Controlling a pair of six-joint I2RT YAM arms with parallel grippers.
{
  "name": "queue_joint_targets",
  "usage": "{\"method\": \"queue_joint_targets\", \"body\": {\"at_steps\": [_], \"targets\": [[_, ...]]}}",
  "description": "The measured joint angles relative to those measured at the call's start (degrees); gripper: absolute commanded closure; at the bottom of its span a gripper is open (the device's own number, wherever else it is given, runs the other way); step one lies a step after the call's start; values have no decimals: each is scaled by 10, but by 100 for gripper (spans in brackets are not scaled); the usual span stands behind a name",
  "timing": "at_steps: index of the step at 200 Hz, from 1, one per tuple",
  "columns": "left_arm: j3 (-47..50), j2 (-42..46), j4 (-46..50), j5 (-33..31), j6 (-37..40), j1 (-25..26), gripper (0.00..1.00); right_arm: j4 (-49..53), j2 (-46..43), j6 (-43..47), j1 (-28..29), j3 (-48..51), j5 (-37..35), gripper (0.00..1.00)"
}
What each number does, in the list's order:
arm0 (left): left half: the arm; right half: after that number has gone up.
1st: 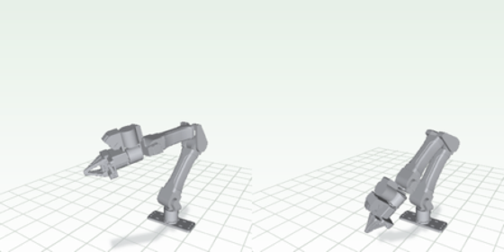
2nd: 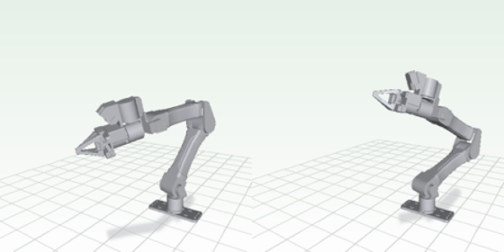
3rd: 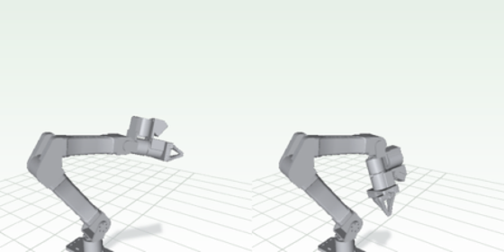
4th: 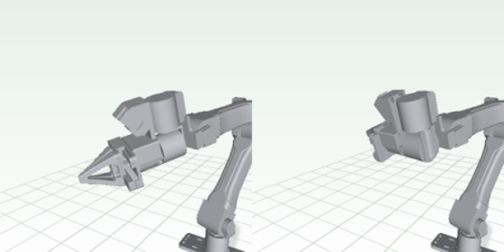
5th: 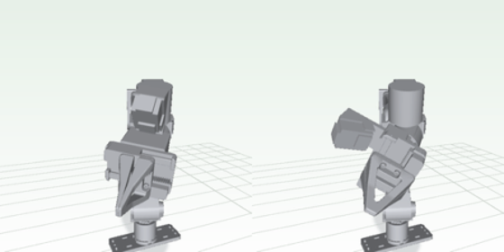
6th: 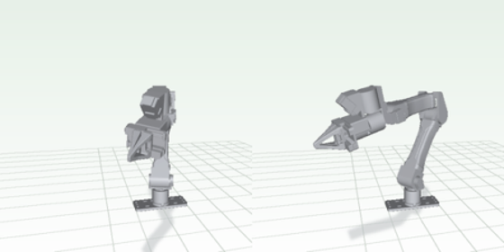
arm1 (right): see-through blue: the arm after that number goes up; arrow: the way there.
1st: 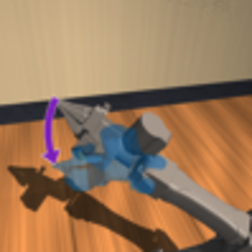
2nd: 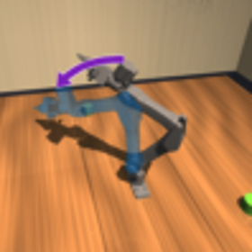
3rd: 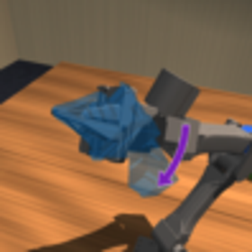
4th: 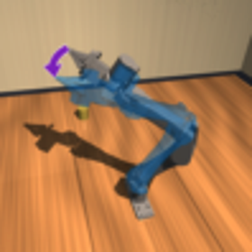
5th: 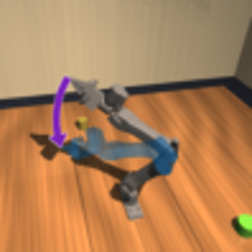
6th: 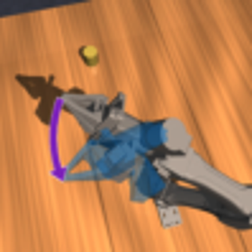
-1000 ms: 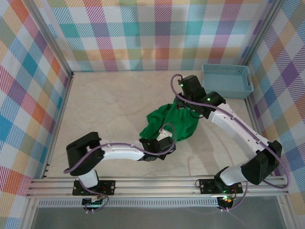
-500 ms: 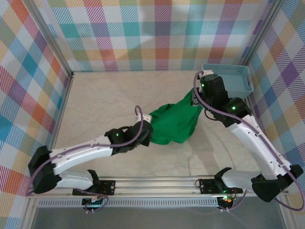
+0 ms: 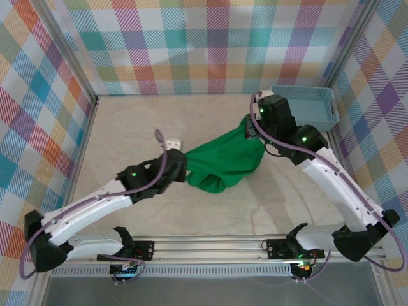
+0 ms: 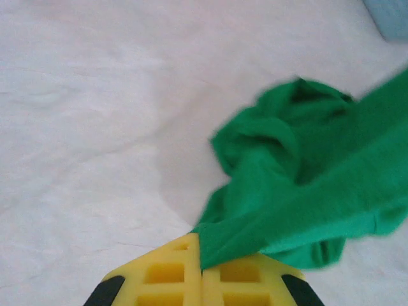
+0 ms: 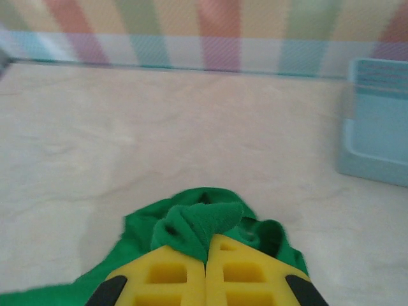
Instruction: Fold the inside-out t-shirt
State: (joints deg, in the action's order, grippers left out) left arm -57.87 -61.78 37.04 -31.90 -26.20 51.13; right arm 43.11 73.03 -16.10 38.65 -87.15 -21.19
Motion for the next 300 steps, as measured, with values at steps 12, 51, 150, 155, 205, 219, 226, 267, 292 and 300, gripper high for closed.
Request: {"method": "queue_joint_targets", "body": {"at_steps": [12,51,150,155,205,219,226,267,292,300], "targets": [[29,42,19,-19,-28,-45,100,-16,7,-11,42,5,9,100],[145,155,99,-31,-112,-210,100,-74,102,-41,121,42,85,47],[220,127,75,78,-134,-333,100,-106,217,-62,15,111,141,32],[220,126,73,79,-134,-333,100,-108,230,-62,21,113,149,31],[220,111,61,85,-134,-333,100,-117,293,-67,87,100,216,28],[220,111,61,85,-134,-333,100,-125,313,-74,96,88,236,34],[220,111,61,85,-134,-334,100,-131,323,-76,98,87,247,39],[212,99,61,85,-133,-339,100,-124,354,-88,98,86,265,97],[184,83,58,89,-129,-341,100,-97,315,-85,94,87,215,100],[171,79,57,93,-125,-341,100,-87,285,-83,88,88,194,100]]}}
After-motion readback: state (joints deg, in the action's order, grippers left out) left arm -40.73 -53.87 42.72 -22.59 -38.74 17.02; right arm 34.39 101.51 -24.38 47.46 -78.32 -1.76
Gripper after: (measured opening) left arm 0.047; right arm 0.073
